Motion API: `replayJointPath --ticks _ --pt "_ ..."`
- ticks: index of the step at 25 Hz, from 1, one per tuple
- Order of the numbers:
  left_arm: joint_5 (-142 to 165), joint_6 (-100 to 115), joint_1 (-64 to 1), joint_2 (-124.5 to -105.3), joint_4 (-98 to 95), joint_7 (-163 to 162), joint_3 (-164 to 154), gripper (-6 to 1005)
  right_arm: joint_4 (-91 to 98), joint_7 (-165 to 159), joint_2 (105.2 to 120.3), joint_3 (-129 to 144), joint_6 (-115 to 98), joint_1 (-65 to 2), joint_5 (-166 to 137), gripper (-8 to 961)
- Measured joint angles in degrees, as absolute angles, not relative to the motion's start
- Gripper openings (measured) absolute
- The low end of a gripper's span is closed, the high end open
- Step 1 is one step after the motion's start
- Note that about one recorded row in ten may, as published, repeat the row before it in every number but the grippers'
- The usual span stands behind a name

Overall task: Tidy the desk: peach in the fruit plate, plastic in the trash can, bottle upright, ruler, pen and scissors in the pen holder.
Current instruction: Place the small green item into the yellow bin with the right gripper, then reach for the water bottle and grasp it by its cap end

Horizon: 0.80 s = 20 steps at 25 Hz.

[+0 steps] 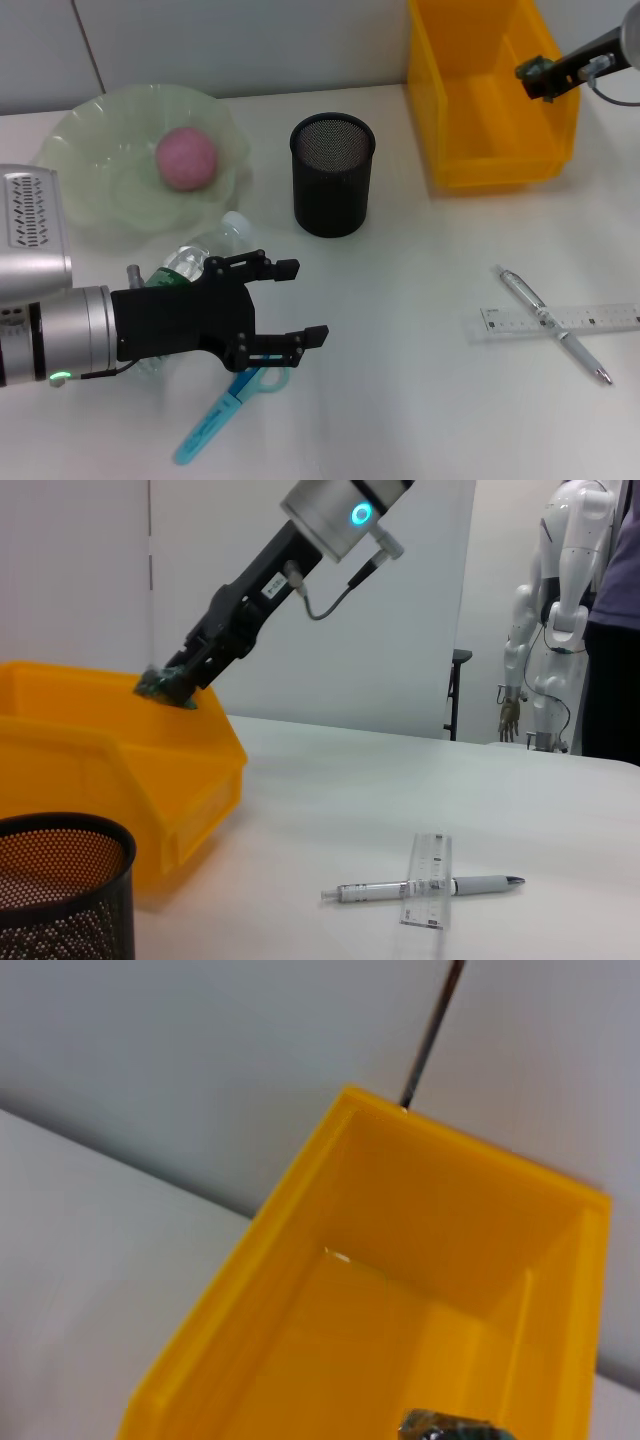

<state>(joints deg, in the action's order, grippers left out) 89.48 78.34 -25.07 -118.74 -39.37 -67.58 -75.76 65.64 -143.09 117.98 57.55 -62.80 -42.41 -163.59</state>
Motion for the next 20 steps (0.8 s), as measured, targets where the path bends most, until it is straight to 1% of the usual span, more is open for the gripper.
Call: replayJointPath --ticks 4,6,12,15,20 --pt "89.45 78.51 -25.10 -118.74 -39.37 -67.59 -75.76 841 65.07 -141.91 118.77 57.93 -60.05 -42.52 -163.23 533" --pt "89.43 78.53 -25.11 -118.74 -39.37 -67.59 -75.80 841 65.24 -141.84 118.78 58.12 -59.93 -42.58 -163.19 537" --pt "89.39 78.57 -25.14 -118.74 -39.38 -67.59 -75.85 841 67.49 -141.78 118.80 58.22 -60.79 -42.06 -163.15 734" --pt "89.38 78.58 -25.11 -118.74 -39.38 -67.59 -75.86 841 72.13 -142.27 118.95 58.59 -64.46 -40.93 -162.29 736" --pt "89.37 78.57 -25.18 -118.74 -39.38 -67.59 -75.84 841 80.84 -143.62 118.98 58.74 -77.41 -39.87 -160.47 738"
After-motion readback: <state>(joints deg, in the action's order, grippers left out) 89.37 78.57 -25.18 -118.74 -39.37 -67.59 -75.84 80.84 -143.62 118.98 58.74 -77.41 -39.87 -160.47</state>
